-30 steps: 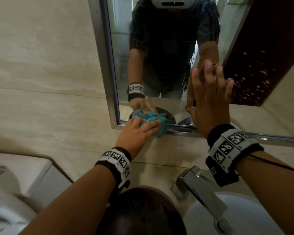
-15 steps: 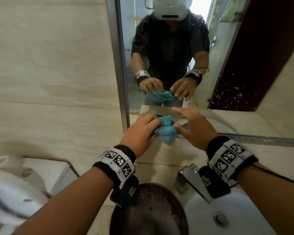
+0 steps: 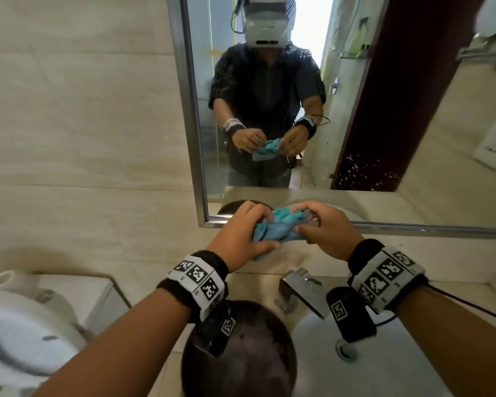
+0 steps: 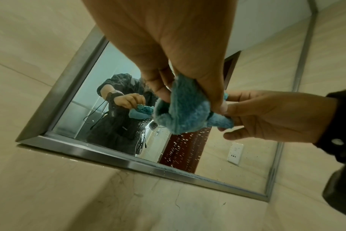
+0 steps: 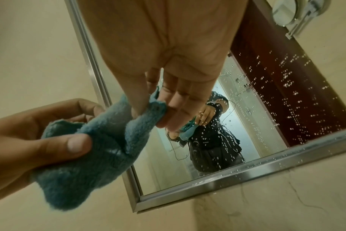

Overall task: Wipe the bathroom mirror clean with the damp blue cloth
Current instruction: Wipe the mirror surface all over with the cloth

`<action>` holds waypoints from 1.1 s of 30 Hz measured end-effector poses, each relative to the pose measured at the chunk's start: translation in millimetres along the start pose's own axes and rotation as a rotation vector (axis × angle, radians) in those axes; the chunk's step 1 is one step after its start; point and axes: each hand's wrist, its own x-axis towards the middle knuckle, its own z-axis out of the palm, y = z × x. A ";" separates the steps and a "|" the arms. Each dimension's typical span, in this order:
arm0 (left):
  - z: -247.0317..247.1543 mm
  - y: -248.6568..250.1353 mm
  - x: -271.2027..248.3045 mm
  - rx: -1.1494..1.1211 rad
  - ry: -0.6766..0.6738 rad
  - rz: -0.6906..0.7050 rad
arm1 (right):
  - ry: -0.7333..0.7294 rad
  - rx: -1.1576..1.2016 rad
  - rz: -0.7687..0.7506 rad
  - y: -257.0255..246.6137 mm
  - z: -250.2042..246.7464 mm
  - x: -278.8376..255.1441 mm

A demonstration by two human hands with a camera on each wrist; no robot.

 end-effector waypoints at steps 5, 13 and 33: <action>1.0 8.0 -8.1 -0.040 -0.105 -0.025 | 0.087 0.025 -0.028 -10.0 -11.3 -6.7; -8.2 7.2 -7.1 0.044 0.042 0.041 | 0.072 0.082 0.012 -10.0 -17.7 -14.0; -15.7 17.9 3.4 -0.140 0.076 -0.004 | -0.262 0.132 0.048 -20.4 -18.6 -11.8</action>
